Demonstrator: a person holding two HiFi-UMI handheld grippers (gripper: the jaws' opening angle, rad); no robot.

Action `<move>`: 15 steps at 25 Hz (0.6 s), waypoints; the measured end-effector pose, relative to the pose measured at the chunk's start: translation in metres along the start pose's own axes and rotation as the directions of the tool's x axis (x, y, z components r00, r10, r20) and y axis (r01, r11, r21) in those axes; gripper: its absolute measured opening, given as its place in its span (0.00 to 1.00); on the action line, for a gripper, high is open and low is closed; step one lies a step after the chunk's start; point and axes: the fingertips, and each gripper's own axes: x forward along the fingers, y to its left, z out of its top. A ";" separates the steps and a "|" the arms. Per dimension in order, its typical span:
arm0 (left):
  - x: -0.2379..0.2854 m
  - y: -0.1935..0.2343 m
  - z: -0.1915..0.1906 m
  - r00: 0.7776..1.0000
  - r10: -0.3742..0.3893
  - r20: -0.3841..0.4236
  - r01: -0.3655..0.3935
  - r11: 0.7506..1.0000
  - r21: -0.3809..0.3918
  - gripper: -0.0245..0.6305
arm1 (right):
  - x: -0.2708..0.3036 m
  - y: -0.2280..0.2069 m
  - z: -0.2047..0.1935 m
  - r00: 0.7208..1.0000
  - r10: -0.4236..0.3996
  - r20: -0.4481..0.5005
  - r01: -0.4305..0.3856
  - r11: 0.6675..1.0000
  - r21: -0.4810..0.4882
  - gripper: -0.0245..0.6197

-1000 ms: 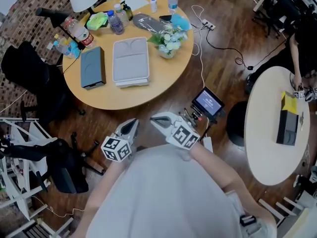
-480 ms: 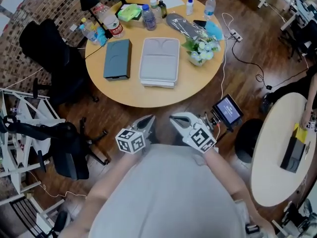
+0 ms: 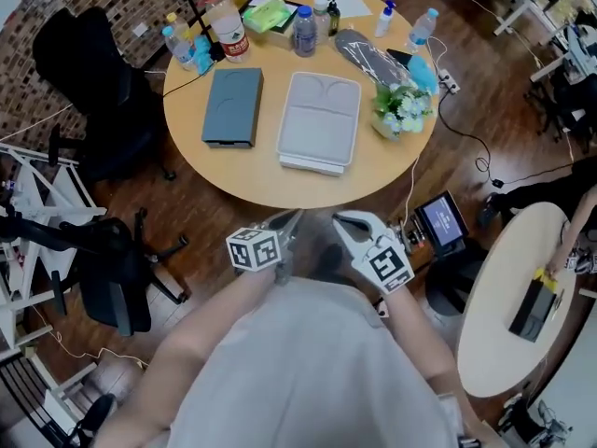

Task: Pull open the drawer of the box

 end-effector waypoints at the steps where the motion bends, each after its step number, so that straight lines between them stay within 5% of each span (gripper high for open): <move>1: 0.005 0.005 0.001 1.000 0.001 0.011 -0.001 0.999 -0.038 0.05 | 0.003 -0.003 0.002 1.000 -0.006 -0.002 0.006 1.000 -0.004 0.04; 6: 0.033 0.028 0.008 0.998 0.025 0.062 -0.013 0.982 -0.190 0.05 | 0.016 -0.019 0.009 1.000 -0.018 -0.010 0.018 0.999 -0.027 0.04; 15: 0.072 0.048 0.032 0.980 0.054 0.191 0.013 0.943 -0.332 0.12 | 0.037 -0.035 0.017 0.998 0.034 -0.047 -0.039 0.994 -0.102 0.04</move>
